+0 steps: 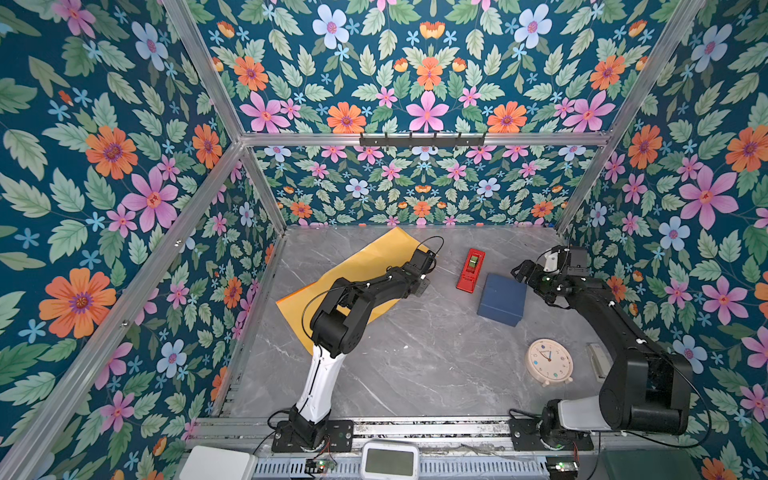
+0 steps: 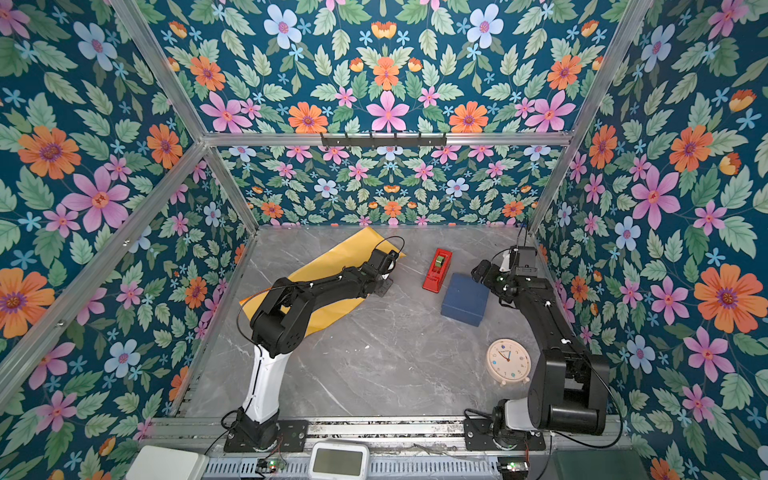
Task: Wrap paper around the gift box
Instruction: 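Drag the yellow paper toward the robot with the left gripper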
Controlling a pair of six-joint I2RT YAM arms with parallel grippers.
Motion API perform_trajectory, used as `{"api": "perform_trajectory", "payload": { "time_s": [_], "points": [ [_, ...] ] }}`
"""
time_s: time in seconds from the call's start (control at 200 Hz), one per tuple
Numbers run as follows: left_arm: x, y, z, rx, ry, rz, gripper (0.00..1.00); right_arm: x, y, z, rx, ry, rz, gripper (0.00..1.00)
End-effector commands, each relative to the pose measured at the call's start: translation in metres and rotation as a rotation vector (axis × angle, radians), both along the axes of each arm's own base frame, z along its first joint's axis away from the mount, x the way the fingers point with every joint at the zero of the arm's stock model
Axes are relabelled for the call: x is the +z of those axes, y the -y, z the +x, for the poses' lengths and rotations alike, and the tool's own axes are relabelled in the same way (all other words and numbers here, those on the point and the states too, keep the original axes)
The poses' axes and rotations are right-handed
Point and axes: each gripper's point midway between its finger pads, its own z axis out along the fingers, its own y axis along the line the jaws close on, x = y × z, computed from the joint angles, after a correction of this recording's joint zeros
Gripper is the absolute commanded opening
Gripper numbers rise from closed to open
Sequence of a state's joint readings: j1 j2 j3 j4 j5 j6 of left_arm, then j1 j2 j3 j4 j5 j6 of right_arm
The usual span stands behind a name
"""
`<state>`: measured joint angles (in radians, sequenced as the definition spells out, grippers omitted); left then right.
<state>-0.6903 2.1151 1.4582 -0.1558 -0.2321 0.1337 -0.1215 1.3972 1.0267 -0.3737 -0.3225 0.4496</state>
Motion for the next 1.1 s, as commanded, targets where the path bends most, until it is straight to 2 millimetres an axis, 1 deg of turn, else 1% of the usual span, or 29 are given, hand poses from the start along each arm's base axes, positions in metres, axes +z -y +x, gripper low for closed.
{"api": "perform_trajectory", "payload": {
  "time_s": [0.0,0.07,0.2,0.335,0.39,0.47,0.54,0.595,0.75,0.815,0.845,0.925,1.095],
  "points": [
    [0.016,0.016,-0.036,-0.102,0.032,-0.061,0.00,0.007,-0.003,-0.006,0.024,-0.004,-0.002,0.94],
    [0.015,0.025,-0.079,-0.188,0.003,-0.071,0.00,0.013,-0.003,-0.008,0.025,0.006,-0.009,0.94],
    [-0.003,0.037,-0.163,-0.344,-0.099,-0.025,0.00,0.024,-0.004,-0.012,0.028,0.020,-0.009,0.94],
    [-0.016,0.054,-0.239,-0.538,-0.173,0.049,0.00,0.030,-0.005,-0.013,0.030,0.012,-0.002,0.94],
    [-0.022,0.059,-0.261,-0.609,-0.183,0.097,0.00,0.030,-0.005,-0.014,0.029,-0.004,-0.002,0.94],
    [-0.029,0.062,-0.284,-0.694,-0.199,0.152,0.00,0.028,-0.005,-0.015,0.031,-0.026,-0.001,0.93],
    [-0.031,0.068,-0.298,-0.772,-0.199,0.164,0.00,0.024,-0.005,-0.017,0.034,-0.045,0.001,0.93],
    [-0.029,0.077,-0.307,-0.839,-0.179,0.166,0.00,0.020,-0.005,-0.018,0.035,-0.058,0.002,0.93],
    [-0.018,0.096,-0.307,-0.949,-0.103,0.174,0.00,0.014,-0.007,-0.019,0.042,-0.076,0.014,0.93],
    [-0.011,0.101,-0.311,-0.993,-0.096,0.169,0.00,0.013,-0.007,-0.020,0.040,-0.080,0.014,0.93],
    [-0.008,0.101,-0.313,-1.006,-0.094,0.165,0.00,0.012,-0.007,-0.020,0.041,-0.082,0.009,0.93],
    [-0.009,0.096,-0.312,-1.016,-0.077,0.190,0.00,0.011,-0.006,-0.021,0.043,-0.087,-0.001,0.93],
    [-0.024,0.074,-0.302,-1.013,-0.063,0.292,0.00,0.001,-0.005,-0.022,0.042,-0.117,-0.001,0.93]
  ]
}}
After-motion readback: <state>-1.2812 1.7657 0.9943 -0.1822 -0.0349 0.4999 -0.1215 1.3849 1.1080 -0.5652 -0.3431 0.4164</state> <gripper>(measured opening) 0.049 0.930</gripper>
